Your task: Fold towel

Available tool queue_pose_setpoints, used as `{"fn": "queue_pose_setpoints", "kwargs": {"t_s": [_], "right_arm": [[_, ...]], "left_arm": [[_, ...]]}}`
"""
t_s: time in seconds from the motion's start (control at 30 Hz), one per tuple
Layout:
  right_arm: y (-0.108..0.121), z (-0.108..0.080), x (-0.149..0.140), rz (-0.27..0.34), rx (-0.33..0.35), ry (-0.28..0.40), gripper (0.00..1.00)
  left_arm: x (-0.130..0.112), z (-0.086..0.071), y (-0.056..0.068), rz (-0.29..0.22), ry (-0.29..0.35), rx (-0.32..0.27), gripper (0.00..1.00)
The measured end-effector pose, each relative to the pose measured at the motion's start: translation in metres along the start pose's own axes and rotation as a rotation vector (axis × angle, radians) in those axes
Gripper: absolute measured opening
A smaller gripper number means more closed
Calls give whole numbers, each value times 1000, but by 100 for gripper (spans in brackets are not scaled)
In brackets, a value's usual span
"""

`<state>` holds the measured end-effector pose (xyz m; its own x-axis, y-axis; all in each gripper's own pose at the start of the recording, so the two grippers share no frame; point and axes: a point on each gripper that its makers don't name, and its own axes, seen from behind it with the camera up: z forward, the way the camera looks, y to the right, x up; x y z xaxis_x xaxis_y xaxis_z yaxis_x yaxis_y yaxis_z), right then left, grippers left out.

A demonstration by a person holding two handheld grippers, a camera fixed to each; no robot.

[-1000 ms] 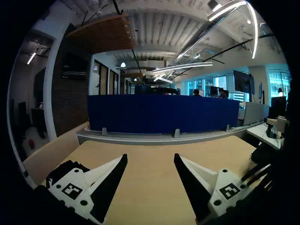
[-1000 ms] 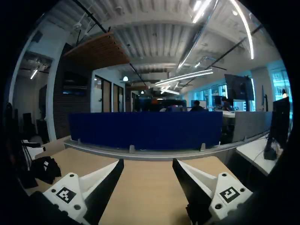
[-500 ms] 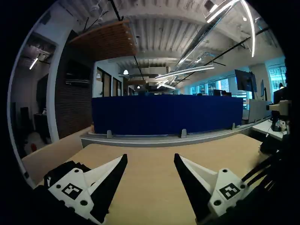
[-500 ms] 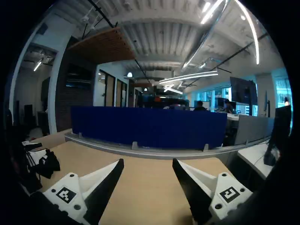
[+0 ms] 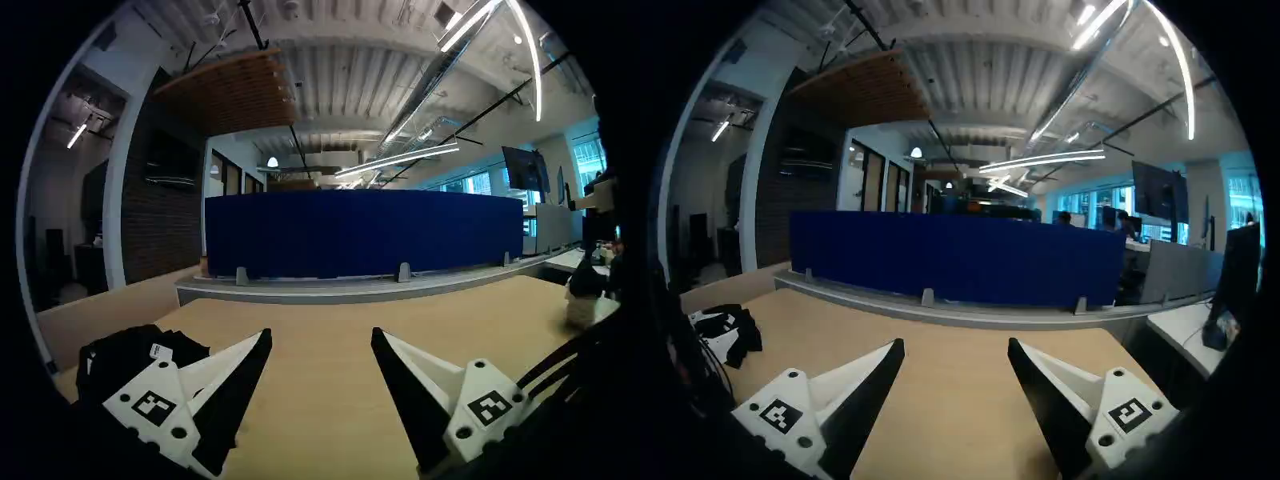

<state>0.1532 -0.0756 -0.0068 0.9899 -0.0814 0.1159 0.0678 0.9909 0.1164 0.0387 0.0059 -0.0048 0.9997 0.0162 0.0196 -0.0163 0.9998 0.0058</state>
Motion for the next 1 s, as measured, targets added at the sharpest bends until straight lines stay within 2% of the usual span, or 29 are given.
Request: {"fn": "queue_pose_setpoints", "kwargs": {"t_s": [0.17, 0.47, 0.67, 0.8, 1.0], "right_arm": [[-8, 4, -16, -10, 5, -20, 100], [-21, 13, -22, -36, 27, -32, 100], [-24, 14, -22, -43, 35, -30, 100], [-24, 13, -22, -40, 38, -25, 100], [-18, 12, -21, -28, 25, -12, 100]], "left_arm": [[-21, 3, -8, 4, 3, 10, 92], [-36, 7, -16, -25, 18, 19, 92], [-42, 8, -15, -21, 18, 21, 92], [-41, 9, -8, -18, 21, 7, 92], [-41, 9, -8, -19, 21, 8, 92]]}}
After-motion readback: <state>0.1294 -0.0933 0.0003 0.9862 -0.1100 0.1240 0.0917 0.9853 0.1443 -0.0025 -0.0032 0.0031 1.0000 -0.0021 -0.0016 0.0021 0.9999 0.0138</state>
